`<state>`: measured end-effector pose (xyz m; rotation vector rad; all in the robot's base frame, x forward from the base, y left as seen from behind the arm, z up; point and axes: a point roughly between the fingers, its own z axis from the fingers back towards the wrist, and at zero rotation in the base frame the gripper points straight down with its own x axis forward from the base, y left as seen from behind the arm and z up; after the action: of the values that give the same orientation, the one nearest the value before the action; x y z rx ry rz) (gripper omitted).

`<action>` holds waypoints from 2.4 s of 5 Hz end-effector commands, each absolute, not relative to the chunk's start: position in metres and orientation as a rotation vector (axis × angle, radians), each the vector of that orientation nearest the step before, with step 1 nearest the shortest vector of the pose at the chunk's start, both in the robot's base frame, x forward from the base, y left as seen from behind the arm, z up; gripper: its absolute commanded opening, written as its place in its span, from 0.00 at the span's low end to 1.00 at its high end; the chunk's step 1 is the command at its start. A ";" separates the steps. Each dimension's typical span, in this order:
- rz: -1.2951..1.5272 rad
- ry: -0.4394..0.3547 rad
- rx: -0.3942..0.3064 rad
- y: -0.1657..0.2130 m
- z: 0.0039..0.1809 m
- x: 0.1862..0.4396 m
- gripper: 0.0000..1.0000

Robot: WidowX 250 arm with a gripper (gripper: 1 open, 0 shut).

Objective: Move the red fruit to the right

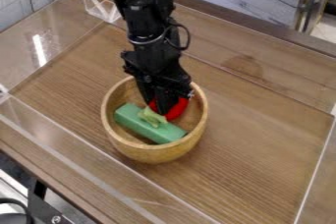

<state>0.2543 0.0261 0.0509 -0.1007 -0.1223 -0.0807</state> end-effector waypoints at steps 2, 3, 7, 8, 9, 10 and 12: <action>-0.255 -0.243 -0.041 0.001 0.118 0.289 0.00; -0.208 -0.247 -0.036 -0.024 0.124 0.297 0.00; -0.142 -0.177 -0.077 -0.092 0.106 0.280 0.00; -0.107 -0.154 -0.085 -0.099 0.082 0.278 0.00; -0.095 -0.144 -0.091 -0.107 0.078 0.274 0.00; -0.083 -0.137 -0.094 -0.114 0.079 0.271 0.00; -0.060 -0.125 -0.096 -0.121 0.077 0.268 0.00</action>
<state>0.2625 -0.1177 0.0673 -0.0825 -0.0906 -0.0557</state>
